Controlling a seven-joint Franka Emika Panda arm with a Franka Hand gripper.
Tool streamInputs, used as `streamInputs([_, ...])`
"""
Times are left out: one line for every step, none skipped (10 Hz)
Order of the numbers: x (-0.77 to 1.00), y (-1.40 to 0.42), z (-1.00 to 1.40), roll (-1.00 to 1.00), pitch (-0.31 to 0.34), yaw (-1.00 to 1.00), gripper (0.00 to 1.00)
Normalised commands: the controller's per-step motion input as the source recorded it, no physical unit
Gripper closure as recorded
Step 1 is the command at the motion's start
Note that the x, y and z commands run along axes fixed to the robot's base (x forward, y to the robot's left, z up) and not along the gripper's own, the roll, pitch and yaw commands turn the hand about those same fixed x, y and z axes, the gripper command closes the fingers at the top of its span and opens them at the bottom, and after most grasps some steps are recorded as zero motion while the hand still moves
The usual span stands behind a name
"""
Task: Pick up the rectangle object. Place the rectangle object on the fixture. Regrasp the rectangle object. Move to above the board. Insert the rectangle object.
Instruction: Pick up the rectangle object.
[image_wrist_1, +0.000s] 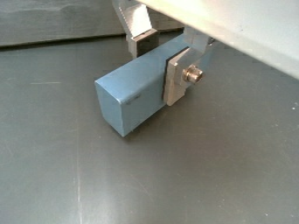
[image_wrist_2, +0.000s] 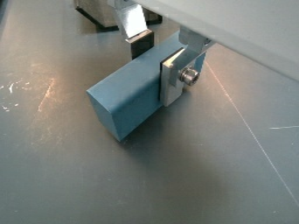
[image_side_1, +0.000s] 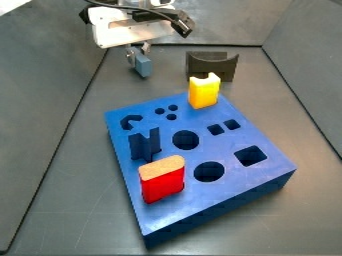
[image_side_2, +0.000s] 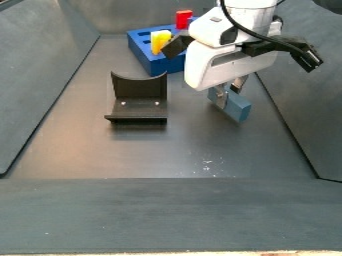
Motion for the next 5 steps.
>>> streamInputs([0.00, -0.01, 0.00, 0.02, 0.000, 0.00, 1.00])
streamInputs([0.00, 0.00, -0.08, 0.02, -0.069, 0.00, 1.00])
streamInputs([0.00, 0.00, 0.00, 0.00, 0.000, 0.00, 1.00])
streamInputs([0.00, 0.00, 0.00, 0.00, 0.000, 0.00, 1.00])
streamInputs([0.00, 0.00, 0.00, 0.00, 0.000, 0.00, 1.00])
